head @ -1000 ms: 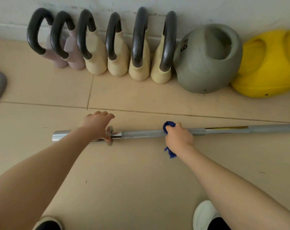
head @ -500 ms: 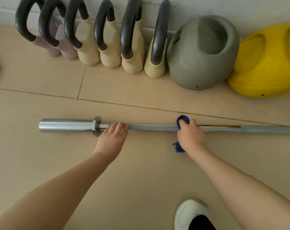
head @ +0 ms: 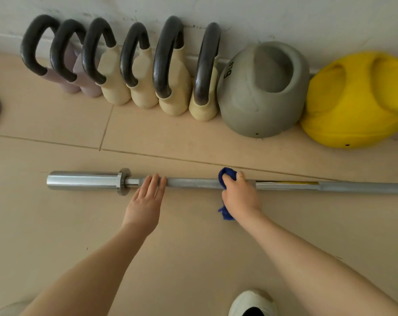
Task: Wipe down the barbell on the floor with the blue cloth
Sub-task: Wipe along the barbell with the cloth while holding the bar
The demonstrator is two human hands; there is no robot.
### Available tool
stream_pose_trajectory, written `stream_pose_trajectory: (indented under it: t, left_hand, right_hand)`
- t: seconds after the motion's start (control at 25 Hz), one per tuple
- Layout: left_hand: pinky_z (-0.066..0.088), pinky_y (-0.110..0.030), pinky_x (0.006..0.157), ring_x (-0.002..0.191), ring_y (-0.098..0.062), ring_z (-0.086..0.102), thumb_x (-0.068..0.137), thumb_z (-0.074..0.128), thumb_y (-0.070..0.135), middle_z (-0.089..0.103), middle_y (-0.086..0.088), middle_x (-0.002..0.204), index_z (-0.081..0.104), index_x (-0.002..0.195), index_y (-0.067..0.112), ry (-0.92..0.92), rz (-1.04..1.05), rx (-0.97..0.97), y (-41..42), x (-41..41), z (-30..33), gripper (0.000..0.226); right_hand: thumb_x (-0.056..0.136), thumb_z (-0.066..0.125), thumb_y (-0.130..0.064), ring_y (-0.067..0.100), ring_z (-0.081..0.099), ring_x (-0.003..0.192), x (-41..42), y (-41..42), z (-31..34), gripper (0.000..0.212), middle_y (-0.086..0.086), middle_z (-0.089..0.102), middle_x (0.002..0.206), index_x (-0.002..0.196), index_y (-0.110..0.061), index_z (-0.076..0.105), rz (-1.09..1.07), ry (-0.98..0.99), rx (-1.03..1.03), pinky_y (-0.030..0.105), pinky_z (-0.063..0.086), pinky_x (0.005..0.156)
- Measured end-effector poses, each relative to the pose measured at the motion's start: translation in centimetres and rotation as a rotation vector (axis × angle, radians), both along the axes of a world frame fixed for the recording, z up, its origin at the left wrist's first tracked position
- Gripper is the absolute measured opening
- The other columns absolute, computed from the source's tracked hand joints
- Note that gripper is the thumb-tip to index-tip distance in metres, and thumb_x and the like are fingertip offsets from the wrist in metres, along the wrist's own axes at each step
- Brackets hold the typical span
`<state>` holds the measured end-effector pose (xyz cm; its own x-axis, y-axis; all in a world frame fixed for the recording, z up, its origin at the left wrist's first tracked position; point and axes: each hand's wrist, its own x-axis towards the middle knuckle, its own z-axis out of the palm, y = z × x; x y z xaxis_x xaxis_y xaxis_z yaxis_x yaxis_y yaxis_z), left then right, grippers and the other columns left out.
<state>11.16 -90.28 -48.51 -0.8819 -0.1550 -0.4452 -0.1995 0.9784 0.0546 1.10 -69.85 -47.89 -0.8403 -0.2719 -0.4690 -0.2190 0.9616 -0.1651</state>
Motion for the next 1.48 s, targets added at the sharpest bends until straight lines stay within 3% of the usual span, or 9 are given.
stream_pose_trajectory:
  t: [0.16,0.28,0.48,0.64,0.88,1.12,1.2,1.32,1.48]
  left_hand:
    - [0.005,-0.032,0.121,0.148,-0.021,-0.006,0.09,0.039,0.005,-0.006,-0.002,0.16,-0.008,0.15,0.017,-0.046,0.064,0.034,-0.5,-2.1,-0.1,0.077]
    - [0.007,-0.033,0.12,0.148,-0.021,-0.005,0.09,0.044,0.008,-0.005,-0.001,0.16,-0.007,0.15,0.018,-0.068,0.113,0.077,-0.7,-3.2,-0.1,0.08]
    - [0.01,-0.034,0.12,0.148,-0.02,-0.007,0.091,0.043,0.007,-0.008,0.002,0.16,-0.01,0.15,0.018,-0.099,0.116,0.111,-1.4,-4.6,-0.2,0.08]
    - [0.011,-0.034,0.12,0.148,-0.02,-0.006,0.09,0.044,0.008,-0.009,0.002,0.16,-0.011,0.15,0.018,-0.13,0.1,0.125,-2.0,-5.0,-0.3,0.081]
    - [0.005,-0.034,0.122,0.148,-0.022,-0.008,0.087,0.047,0.01,-0.012,-0.001,0.159,-0.013,0.149,0.015,-0.102,0.1,0.111,-1.3,-5.2,-0.3,0.086]
    - [0.004,-0.033,0.121,0.148,-0.021,-0.007,0.086,0.046,0.01,-0.011,-0.001,0.16,-0.011,0.149,0.016,-0.143,0.037,0.156,-2.5,-5.5,0.1,0.085]
    - [0.002,-0.033,0.122,0.148,-0.02,-0.008,0.085,0.043,0.006,-0.012,-0.001,0.16,-0.012,0.149,0.015,-0.14,0.014,0.147,-2.5,-5.7,0.1,0.085]
    - [0.001,-0.034,0.121,0.148,-0.02,-0.008,0.087,0.046,0.012,-0.012,-0.002,0.16,-0.012,0.149,0.015,-0.165,-0.031,0.174,-3.1,-6.6,0.0,0.086]
    - [0.002,-0.034,0.12,0.148,-0.021,-0.005,0.088,0.053,0.022,-0.006,-0.004,0.16,-0.007,0.15,0.013,-0.206,-0.084,0.32,-5.0,-7.8,-0.1,0.086]
  right_hand:
    - [0.092,0.042,-0.013,0.029,0.053,0.087,-3.4,3.5,0.4,0.024,0.013,0.049,0.112,0.113,-0.016,0.054,-0.194,0.092,0.07,0.03,0.045,0.057]
    - [0.091,0.042,-0.012,0.015,0.045,0.06,-2.2,0.9,0.8,0.019,0.009,0.046,0.107,0.105,-0.018,0.053,-0.265,0.017,-0.024,0.021,0.024,0.04]
    - [0.089,0.045,-0.015,0.033,0.055,0.098,-2.3,-0.7,-0.1,0.028,0.01,0.049,0.117,0.114,-0.021,0.057,0.071,0.065,-0.062,0.033,0.041,0.066]
    - [0.091,0.046,-0.013,0.034,0.054,0.097,-4.5,4.0,-0.2,0.029,0.014,0.049,0.116,0.117,-0.018,0.056,-0.196,0.141,0.167,0.033,0.043,0.064]
    - [0.089,0.045,-0.017,0.032,0.056,0.101,-2.0,-1.4,0.2,0.031,0.006,0.048,0.123,0.118,-0.023,0.055,0.042,-0.004,-0.086,0.033,0.045,0.068]
    - [0.09,0.045,-0.014,0.032,0.057,0.097,-3.1,0.9,0.2,0.033,0.01,0.051,0.117,0.122,-0.022,0.053,-0.28,0.091,0.102,0.029,0.037,0.058]
    - [0.091,0.044,-0.014,0.033,0.058,0.098,-2.1,-3.0,0.6,0.03,0.009,0.049,0.12,0.118,-0.021,0.055,-0.218,0.025,-0.001,0.029,0.041,0.056]
    - [0.09,0.045,-0.019,0.034,0.056,0.103,-0.8,-6.4,0.3,0.032,0.01,0.048,0.122,0.121,-0.023,0.052,-0.024,0.001,-0.079,0.036,0.046,0.074]
    - [0.089,0.048,-0.013,0.034,0.055,0.103,-2.4,-4.9,-0.2,0.041,0.012,0.048,0.122,0.129,-0.022,0.045,-0.115,0.083,0.162,0.036,0.048,0.073]
